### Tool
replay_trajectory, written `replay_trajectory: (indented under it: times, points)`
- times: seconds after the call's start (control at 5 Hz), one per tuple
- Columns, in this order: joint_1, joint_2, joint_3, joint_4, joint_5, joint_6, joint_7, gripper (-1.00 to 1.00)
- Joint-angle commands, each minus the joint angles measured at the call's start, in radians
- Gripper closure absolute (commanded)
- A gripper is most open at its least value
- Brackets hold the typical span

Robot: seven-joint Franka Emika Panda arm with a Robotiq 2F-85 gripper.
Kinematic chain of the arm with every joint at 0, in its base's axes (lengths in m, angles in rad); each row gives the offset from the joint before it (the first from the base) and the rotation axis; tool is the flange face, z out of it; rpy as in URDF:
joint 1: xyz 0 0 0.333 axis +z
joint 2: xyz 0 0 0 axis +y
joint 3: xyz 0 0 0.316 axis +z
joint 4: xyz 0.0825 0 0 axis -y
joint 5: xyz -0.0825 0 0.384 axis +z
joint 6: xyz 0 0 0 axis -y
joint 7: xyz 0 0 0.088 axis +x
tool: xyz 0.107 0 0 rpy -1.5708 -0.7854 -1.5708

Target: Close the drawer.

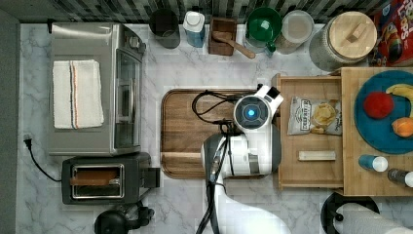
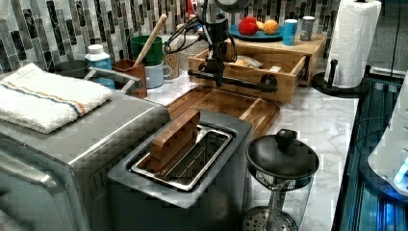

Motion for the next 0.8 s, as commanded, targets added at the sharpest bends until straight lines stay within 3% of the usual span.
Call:
replay_trajectory:
  times: [0.2,0.8]
  points:
    - [-0.181,0.037,-0.093,0.074,0.059,0.054,-0.364,1.00]
    - [-0.371,0.159,-0.115,0.282,0.154,0.017,-0.682,1.00]
